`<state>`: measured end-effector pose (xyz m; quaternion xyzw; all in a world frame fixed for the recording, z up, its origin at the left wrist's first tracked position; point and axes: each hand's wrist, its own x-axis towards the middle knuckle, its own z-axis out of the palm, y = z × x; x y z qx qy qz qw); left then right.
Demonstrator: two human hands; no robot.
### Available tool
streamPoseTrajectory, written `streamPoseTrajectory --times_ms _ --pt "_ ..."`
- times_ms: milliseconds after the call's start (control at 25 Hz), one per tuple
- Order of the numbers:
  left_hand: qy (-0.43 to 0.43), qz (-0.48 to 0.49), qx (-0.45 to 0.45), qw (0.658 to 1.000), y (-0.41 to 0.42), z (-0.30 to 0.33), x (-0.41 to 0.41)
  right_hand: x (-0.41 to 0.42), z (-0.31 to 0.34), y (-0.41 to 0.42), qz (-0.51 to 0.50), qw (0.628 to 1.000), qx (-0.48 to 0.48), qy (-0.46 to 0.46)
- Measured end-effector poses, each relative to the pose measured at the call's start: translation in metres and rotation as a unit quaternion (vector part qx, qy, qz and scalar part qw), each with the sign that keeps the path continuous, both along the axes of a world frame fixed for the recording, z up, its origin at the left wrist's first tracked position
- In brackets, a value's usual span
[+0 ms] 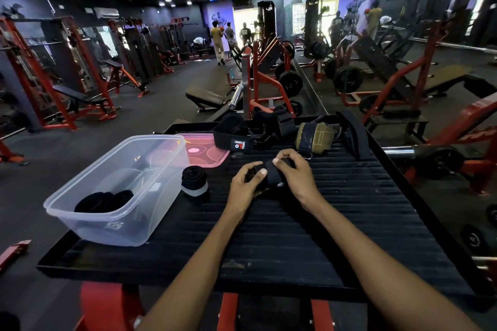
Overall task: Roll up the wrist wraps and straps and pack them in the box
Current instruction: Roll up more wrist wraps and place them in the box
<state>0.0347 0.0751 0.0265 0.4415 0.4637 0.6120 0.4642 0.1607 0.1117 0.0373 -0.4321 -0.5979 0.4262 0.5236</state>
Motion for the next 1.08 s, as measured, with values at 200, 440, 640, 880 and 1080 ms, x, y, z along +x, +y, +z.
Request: streamPoseTrajectory --times_ms 200,440,640,880,1080 --pt "0.047 0.063 0.004 0.997 -0.001 -0.002 -0.003 -0.001 -0.004 0.004 0.062 0.974 -0.113 0.188" --pt "0.491 0.329 0.096 0.801 -0.013 0.008 -0.017 -0.007 -0.008 -0.006 0.024 0.999 0.02 -0.017" --pt "0.487 0.391 -0.124 0.771 -0.025 0.006 -0.054 -0.012 -0.008 -0.009 0.05 0.989 0.085 -0.112" --pt "0.435 0.328 -0.084 0.834 -0.033 0.007 -0.064 -0.019 -0.009 -0.018 0.045 0.986 0.092 -0.133" --pt "0.375 0.26 0.006 0.89 -0.043 0.039 -0.07 -0.041 0.013 -0.036 0.031 0.983 0.148 -0.105"
